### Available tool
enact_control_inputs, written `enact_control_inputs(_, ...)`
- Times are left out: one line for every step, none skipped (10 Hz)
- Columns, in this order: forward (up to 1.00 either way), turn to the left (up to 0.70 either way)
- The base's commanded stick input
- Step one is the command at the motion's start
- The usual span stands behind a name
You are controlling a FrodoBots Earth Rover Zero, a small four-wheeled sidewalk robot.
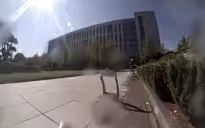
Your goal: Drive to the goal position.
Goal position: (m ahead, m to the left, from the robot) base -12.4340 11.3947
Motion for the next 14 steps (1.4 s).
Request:
enact_control_inputs(0.05, 0.00)
enact_control_inputs(0.06, 0.00)
enact_control_inputs(0.05, 0.00)
enact_control_inputs(0.05, 0.00)
enact_control_inputs(0.05, 0.00)
enact_control_inputs(0.05, 0.00)
enact_control_inputs(0.05, 0.00)
enact_control_inputs(0.05, 0.00)
enact_control_inputs(0.05, 0.00)
enact_control_inputs(0.05, 0.00)
enact_control_inputs(0.05, 0.00)
enact_control_inputs(0.05, 0.00)
enact_control_inputs(0.05, 0.00)
enact_control_inputs(0.06, 0.00)
